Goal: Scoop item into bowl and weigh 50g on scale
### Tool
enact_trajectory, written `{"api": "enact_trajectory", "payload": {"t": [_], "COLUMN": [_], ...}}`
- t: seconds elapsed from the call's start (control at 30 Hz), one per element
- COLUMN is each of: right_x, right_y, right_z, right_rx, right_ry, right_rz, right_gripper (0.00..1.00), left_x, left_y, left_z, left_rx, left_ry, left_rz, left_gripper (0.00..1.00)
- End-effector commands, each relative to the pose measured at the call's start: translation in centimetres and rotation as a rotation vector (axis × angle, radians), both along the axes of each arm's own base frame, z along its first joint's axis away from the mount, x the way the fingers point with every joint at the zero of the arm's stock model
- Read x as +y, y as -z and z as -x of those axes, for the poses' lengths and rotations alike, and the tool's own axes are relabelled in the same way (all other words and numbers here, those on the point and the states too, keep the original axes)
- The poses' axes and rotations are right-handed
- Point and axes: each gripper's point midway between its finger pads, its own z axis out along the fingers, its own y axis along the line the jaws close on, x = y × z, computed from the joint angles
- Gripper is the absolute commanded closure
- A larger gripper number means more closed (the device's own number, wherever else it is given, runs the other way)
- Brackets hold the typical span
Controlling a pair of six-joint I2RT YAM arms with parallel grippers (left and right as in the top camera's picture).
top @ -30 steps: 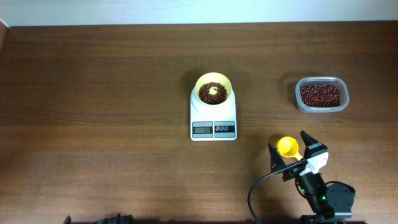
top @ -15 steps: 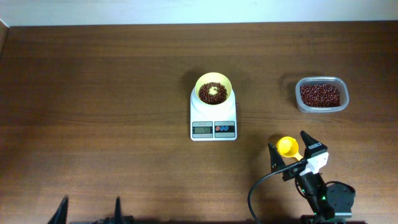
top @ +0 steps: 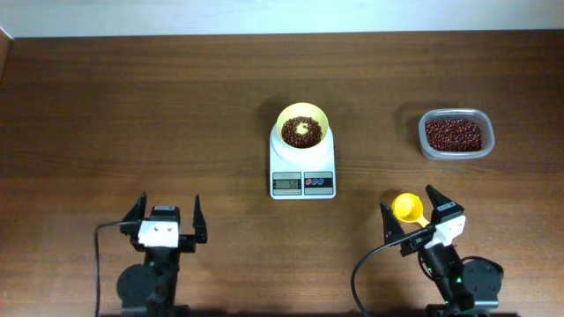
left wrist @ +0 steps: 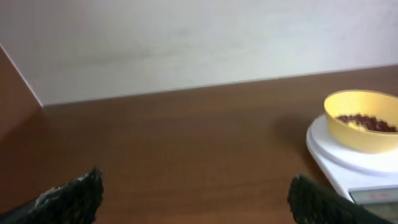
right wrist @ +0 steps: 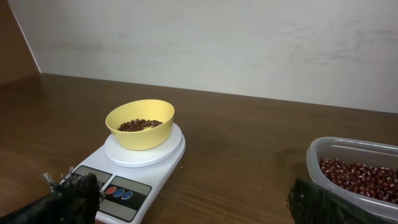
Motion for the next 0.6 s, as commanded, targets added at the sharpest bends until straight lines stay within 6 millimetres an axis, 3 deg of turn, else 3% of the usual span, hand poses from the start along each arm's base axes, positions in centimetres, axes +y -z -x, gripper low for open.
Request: {"api": "enact_trajectory", "payload": {"t": [0.0,0.07,0.57], "right_x": [0.1,0.1,0.1], "right_y": [0.3,0.3,0.3], "right_z": [0.0,0.0,0.0], "right_rx": [0.003,0.003,0.003], "right_ry": [-0.002,-0.002,-0.002], "right_rz": [-0.003,-0.003,-0.003], "right_gripper": [0.01,0.01,0.01], "left_x": [-0.4,-0.4,0.0], "left_y": [2.4,3.4,3.5], "left_z": [-1.0,-1.3,-1.5], "left_rx": [-0.006,-0.018,-0.027], "left_ry": [0.025,0.024,-0.002], "left_rz": [-0.011,-0.011,0.036], "left_gripper": [0.01,0.01,0.01]}}
